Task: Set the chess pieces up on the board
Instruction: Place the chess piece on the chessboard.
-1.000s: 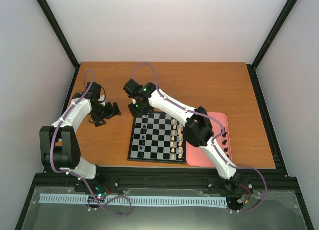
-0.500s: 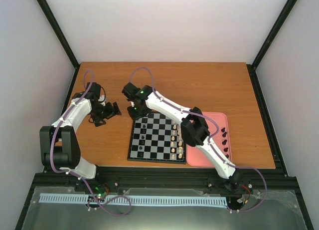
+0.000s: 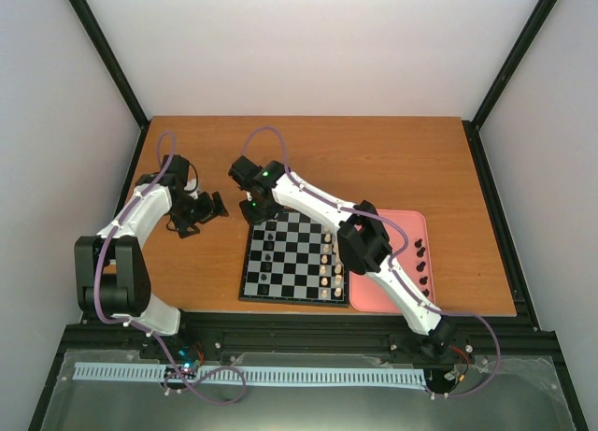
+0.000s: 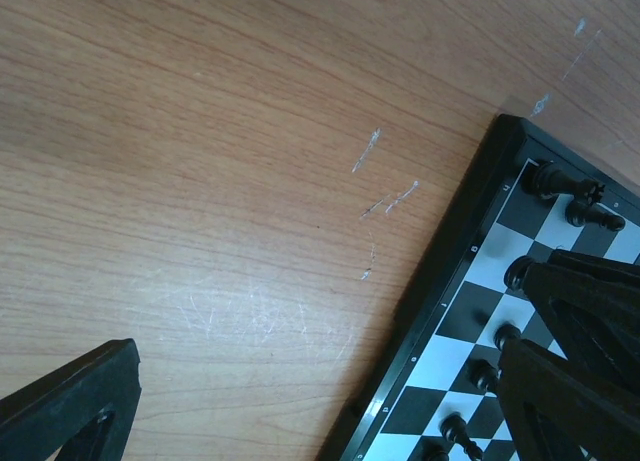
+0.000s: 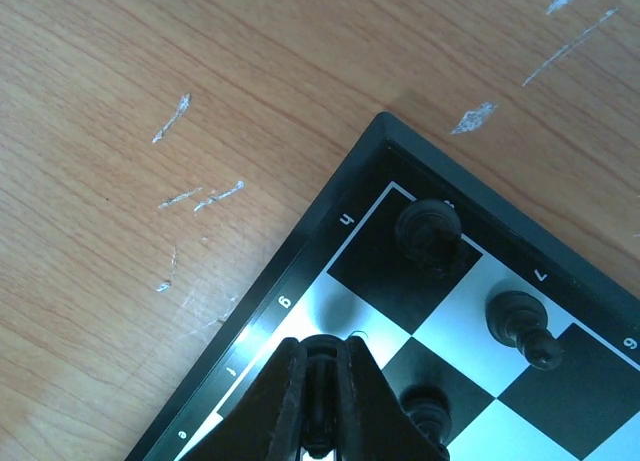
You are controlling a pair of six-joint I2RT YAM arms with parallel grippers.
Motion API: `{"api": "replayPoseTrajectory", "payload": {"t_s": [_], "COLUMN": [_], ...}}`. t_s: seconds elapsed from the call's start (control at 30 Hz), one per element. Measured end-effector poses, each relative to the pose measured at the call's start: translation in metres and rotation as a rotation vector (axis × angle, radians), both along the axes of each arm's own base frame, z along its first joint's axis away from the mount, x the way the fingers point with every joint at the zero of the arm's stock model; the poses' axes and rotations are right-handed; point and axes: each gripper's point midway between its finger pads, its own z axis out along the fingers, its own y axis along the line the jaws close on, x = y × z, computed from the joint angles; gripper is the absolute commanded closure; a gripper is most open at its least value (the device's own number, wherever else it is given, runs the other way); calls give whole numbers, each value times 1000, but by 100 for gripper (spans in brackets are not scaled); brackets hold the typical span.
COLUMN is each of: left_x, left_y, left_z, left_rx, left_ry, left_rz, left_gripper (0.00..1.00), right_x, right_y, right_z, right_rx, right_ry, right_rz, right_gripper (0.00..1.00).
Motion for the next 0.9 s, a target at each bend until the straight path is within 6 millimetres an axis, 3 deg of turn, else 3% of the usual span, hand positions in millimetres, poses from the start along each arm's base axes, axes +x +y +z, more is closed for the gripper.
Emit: {"api": "replayPoseTrajectory", "payload": {"t_s": [0.43,0.7,0.9], "left_x": [0,0,0], "left_y": [0,0,0], "left_z": [-1,-2,-2], "left_rx": [-1,-1,0], "left_ry": [0,2,2], "left_rz": [0,0,0], "left_gripper": [0,0,0], "right_x": [0,-1,0], "right_y": [-1,-2,-2], "right_z": [-9,-15,-14], "right_rx": [-21,-33,-33], "right_ry": [3,8,2], "right_rz": [21,32,41], "right_gripper": [83,68,65]}}
